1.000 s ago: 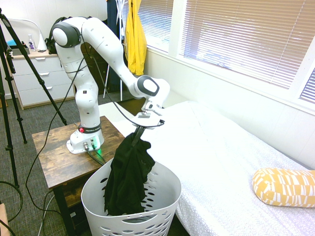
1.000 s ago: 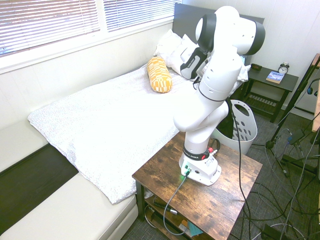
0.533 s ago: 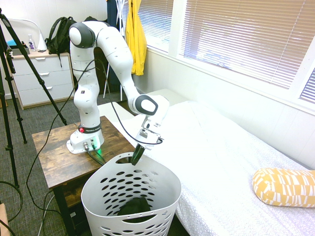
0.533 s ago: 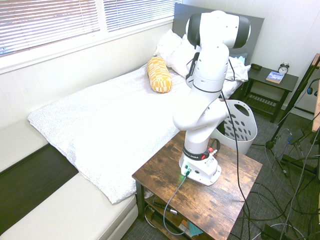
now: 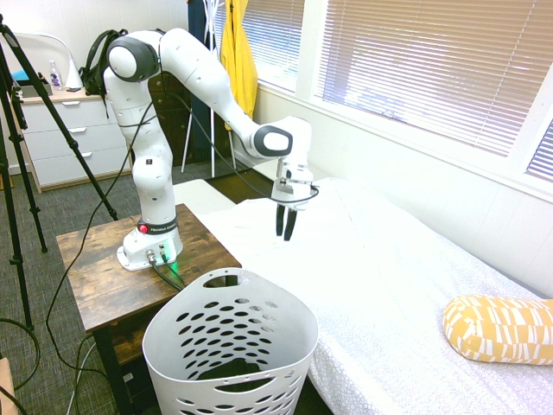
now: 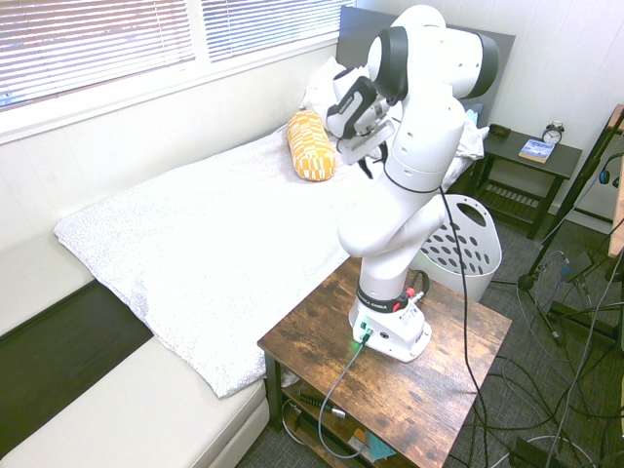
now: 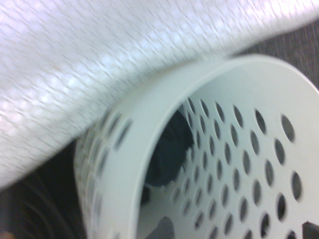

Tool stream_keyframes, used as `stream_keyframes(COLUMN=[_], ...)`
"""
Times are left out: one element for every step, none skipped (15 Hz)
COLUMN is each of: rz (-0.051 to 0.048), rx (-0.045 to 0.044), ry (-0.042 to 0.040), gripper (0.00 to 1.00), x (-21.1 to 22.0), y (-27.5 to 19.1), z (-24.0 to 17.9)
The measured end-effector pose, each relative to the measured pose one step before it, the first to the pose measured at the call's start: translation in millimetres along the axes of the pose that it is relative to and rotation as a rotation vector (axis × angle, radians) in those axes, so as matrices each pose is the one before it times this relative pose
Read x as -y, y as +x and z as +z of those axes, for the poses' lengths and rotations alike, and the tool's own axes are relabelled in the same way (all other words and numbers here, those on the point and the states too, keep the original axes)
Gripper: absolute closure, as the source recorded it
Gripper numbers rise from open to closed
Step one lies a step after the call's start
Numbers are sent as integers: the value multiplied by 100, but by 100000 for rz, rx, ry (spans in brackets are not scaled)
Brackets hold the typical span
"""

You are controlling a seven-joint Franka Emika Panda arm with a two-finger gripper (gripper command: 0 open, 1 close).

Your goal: Put my clothes in the laundry bag

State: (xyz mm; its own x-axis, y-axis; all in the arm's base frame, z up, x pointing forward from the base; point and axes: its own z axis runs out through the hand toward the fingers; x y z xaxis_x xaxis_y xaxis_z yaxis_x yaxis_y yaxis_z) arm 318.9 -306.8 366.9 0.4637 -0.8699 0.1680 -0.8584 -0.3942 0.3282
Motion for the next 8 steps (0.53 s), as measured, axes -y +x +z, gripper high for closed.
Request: stream_keyframes(rz=[-1194, -1644, -2162, -1773, -1503, -1334, -1431, -1040], rx=[-411, -855, -1876, -2116, -718, 1476, 2712, 2709], ry=[5872, 6386, 5860, 6172, 6113, 5831, 4588, 4028], gripper=[0, 0, 0, 0, 0, 0, 0, 0], x=[2777, 3150, 3377, 3355, 3364, 3346, 3073, 2662], y=[-945, -1127, -1299, -1260, -1411, -1713, -1758, -1547], z=[-1509, -1408, -1223, -1038, -723, -386, -138, 94])
